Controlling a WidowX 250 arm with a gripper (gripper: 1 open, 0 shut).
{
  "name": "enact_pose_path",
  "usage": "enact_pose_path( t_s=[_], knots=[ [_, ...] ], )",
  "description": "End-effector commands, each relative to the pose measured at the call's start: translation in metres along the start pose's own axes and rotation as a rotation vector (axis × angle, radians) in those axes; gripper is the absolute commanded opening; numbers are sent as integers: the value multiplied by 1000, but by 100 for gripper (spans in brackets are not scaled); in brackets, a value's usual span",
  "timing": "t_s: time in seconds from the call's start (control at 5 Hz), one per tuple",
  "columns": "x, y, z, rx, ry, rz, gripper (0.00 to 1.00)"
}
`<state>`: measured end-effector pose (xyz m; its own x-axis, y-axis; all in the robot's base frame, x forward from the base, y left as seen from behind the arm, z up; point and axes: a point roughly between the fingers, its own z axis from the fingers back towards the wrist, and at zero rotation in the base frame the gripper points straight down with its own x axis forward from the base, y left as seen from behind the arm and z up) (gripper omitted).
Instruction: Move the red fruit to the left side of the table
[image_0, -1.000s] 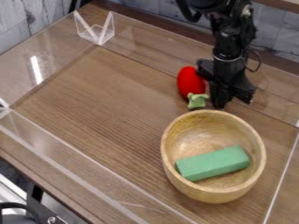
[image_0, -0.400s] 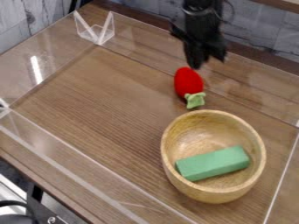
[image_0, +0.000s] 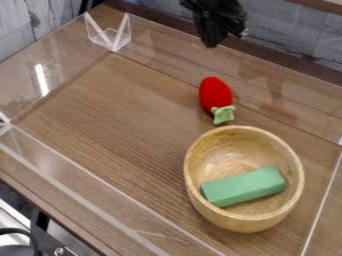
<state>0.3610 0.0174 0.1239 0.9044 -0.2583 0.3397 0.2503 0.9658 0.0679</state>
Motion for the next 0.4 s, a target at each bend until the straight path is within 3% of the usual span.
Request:
enact_pose_path(
  t_s=[0.0, 0.2],
  knots=[
    [-3, -4, -7, 13, -4, 21, 100],
    [-10, -8, -24, 18, 27, 64, 100]
  ],
)
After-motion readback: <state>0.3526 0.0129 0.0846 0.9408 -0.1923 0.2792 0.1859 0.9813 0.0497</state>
